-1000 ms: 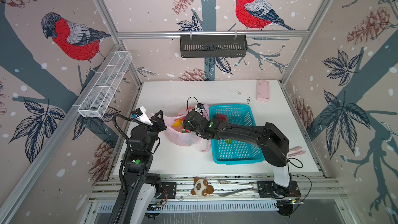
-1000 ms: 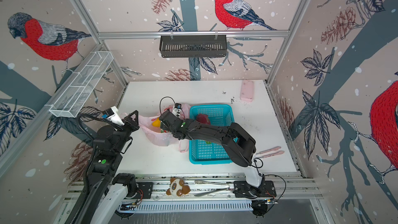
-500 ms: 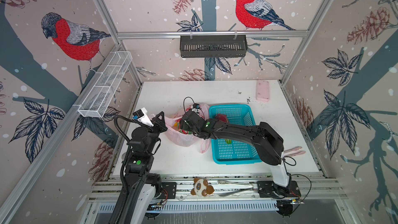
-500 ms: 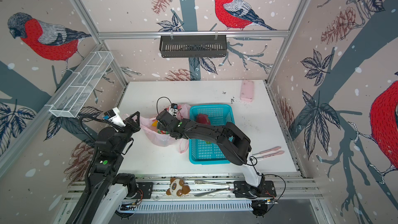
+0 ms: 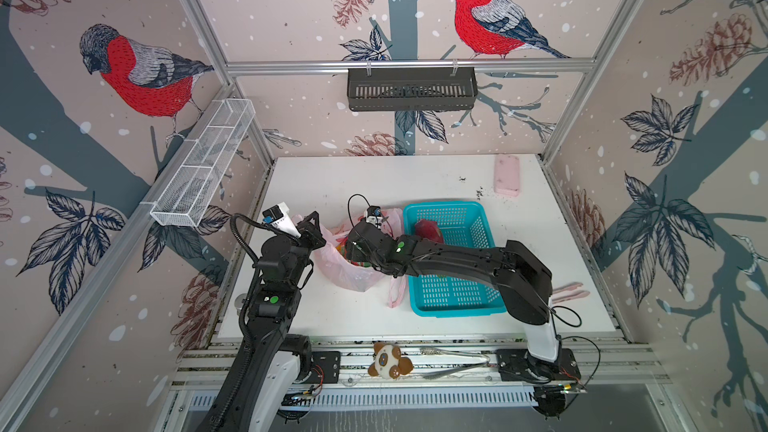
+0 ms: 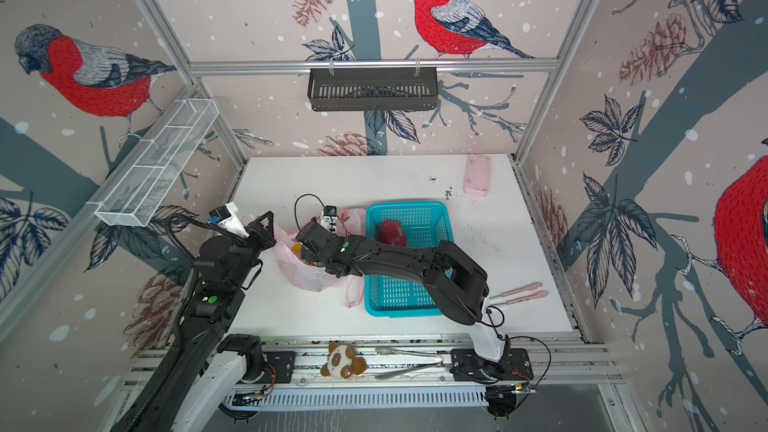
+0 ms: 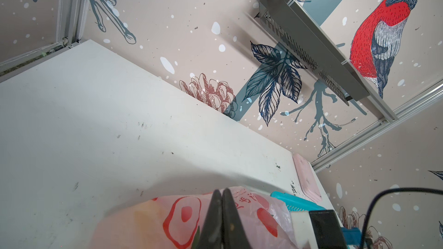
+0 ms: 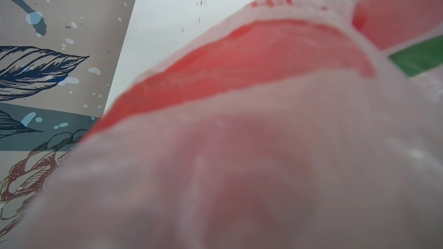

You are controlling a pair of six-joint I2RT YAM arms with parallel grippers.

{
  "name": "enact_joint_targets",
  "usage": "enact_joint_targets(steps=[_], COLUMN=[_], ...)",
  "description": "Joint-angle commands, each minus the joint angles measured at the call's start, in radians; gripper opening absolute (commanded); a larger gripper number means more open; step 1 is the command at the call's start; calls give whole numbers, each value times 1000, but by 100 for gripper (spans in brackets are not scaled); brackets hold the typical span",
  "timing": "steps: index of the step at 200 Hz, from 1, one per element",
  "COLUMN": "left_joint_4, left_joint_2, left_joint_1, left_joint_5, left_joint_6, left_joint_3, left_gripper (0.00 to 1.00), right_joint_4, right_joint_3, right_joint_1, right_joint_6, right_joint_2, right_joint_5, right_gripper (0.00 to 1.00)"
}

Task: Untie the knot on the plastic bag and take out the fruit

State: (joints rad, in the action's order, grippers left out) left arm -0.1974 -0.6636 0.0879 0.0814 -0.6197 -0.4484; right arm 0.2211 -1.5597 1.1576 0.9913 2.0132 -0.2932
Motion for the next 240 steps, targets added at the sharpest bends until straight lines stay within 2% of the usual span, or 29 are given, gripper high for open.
enact_joint_targets(steps=[1,111,240], left_joint_4=[-65,-53,-36], left_joint_2=[-10,-14,-10], left_joint_1=[0,0,0], left_joint_5=[-16,-55,-84], left_joint_6=[14,28,31], left_joint_3=[8,24,18], left_gripper=[0,0,0], right_joint_4=[-9,37,-50], right_joint_3=[-13,45,76], right_joint_1=[9,65,80], right_joint_6=[-27,-102,-218], right_joint_2=[-22,-116,-198], right_joint_5=[-45,-131,-139], right_gripper=[23,23,22])
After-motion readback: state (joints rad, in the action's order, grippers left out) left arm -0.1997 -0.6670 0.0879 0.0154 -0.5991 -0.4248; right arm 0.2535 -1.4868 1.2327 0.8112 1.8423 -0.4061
